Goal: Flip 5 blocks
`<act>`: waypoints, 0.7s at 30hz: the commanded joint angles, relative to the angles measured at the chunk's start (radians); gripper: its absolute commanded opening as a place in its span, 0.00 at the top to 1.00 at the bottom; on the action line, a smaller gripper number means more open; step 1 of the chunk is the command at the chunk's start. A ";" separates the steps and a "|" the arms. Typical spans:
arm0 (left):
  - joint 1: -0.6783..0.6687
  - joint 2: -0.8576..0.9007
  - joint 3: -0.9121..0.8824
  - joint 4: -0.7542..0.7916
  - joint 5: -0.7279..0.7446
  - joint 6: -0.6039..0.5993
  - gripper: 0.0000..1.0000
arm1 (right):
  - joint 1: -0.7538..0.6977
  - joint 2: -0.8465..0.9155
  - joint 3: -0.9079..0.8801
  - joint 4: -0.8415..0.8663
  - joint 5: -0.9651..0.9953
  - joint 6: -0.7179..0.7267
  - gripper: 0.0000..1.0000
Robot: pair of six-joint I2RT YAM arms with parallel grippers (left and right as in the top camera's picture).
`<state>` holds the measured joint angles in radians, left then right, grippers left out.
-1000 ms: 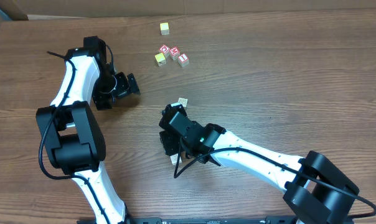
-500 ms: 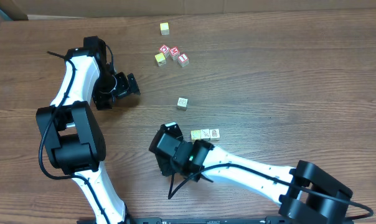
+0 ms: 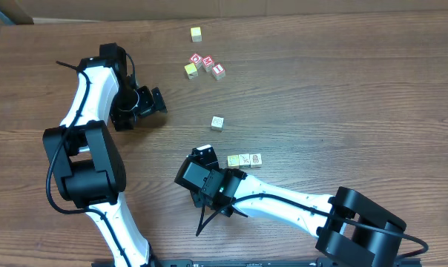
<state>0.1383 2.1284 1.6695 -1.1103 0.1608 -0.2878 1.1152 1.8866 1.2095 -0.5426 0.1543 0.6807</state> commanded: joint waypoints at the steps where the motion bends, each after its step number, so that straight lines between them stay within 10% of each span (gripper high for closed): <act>1: -0.001 -0.022 0.010 0.000 -0.004 -0.001 0.00 | 0.000 0.045 -0.003 -0.001 -0.005 0.005 0.56; 15: -0.001 -0.022 0.010 0.000 -0.004 -0.001 0.00 | 0.000 0.027 0.043 -0.029 0.040 -0.003 0.48; 21: -0.001 -0.022 0.010 0.000 -0.004 -0.001 0.00 | 0.000 0.027 0.043 -0.055 0.040 -0.003 0.67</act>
<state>0.1383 2.1284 1.6695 -1.1103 0.1604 -0.2878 1.1141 1.9259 1.2251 -0.6025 0.1837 0.6769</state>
